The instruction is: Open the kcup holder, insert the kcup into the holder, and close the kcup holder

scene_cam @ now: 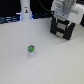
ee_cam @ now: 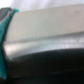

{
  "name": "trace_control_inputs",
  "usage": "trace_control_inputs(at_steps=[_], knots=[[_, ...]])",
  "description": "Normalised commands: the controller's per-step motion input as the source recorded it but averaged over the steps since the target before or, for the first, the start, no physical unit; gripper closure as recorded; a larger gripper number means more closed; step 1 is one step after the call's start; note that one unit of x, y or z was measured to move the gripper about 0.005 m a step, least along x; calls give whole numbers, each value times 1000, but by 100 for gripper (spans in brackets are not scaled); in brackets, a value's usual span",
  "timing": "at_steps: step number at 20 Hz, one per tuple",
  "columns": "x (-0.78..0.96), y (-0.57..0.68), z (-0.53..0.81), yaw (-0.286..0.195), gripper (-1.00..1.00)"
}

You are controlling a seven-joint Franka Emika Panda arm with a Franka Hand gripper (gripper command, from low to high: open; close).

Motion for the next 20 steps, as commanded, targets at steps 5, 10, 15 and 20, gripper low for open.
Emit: trace_control_inputs(at_steps=[5,10,15,20], knots=[[926,-332,103,-93,100],[937,-320,141,-91,100],[936,-319,185,-95,100],[924,-369,145,-99,100]])
